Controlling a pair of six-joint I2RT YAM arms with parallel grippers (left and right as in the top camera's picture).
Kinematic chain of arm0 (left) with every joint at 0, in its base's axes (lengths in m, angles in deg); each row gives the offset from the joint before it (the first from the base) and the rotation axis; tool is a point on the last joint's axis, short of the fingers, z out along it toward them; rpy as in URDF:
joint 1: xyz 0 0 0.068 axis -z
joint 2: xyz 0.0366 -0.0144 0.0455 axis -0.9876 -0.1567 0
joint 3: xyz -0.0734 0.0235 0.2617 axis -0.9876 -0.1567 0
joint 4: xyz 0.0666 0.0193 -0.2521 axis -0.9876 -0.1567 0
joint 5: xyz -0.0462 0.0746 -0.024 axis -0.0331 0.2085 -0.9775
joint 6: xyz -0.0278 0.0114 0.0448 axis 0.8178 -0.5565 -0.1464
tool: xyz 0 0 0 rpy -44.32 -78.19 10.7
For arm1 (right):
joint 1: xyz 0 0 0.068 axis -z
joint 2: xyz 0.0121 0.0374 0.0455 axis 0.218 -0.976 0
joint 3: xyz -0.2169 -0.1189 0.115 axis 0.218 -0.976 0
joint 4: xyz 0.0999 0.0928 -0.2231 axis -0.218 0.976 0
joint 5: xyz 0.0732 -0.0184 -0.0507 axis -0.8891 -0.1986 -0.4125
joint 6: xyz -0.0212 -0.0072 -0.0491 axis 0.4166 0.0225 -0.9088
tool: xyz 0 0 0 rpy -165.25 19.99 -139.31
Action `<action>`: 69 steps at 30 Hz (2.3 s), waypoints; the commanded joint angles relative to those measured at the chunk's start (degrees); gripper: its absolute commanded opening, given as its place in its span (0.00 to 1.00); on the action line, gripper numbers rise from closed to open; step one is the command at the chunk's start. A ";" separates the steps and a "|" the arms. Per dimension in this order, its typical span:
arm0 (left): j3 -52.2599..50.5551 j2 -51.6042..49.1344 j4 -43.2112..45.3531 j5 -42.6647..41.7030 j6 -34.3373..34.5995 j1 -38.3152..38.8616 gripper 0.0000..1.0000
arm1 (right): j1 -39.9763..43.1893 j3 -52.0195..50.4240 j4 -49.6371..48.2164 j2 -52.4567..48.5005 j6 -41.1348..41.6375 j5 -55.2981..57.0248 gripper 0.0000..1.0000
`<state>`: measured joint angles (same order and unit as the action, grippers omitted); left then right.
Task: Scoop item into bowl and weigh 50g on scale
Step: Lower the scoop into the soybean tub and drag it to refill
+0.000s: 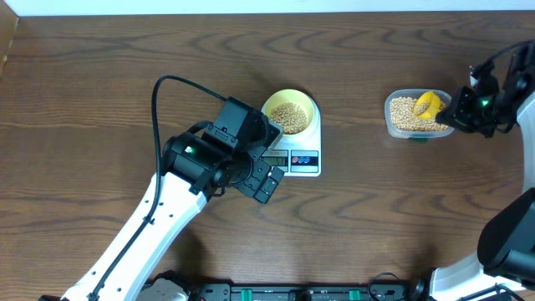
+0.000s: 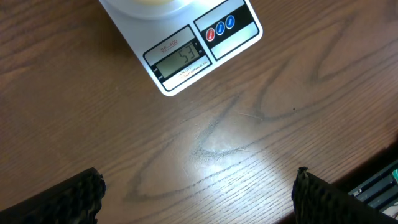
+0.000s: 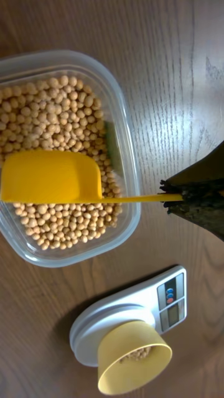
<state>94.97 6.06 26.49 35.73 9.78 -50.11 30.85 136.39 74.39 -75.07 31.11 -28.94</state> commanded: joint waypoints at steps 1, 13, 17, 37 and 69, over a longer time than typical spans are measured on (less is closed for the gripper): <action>0.74 0.46 -0.13 0.15 -0.11 0.07 0.98 | -1.77 3.10 0.37 -0.24 1.68 3.65 0.02; 0.74 0.46 -0.13 0.17 -0.11 0.07 0.98 | -5.07 9.38 8.20 -0.24 2.49 12.35 0.01; 0.74 0.46 -0.13 0.15 -0.11 0.07 0.98 | -5.90 9.40 9.86 -0.24 2.97 14.40 0.02; 0.74 0.46 -0.13 0.15 -0.11 0.07 0.98 | -13.22 9.42 10.69 -0.24 4.85 30.32 0.02; 0.74 0.46 -0.13 0.15 -0.11 0.07 0.98 | -22.86 9.42 8.50 -0.24 3.43 45.59 0.01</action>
<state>94.97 6.06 26.47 35.73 9.78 -50.11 8.23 144.31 82.93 -75.07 34.63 14.99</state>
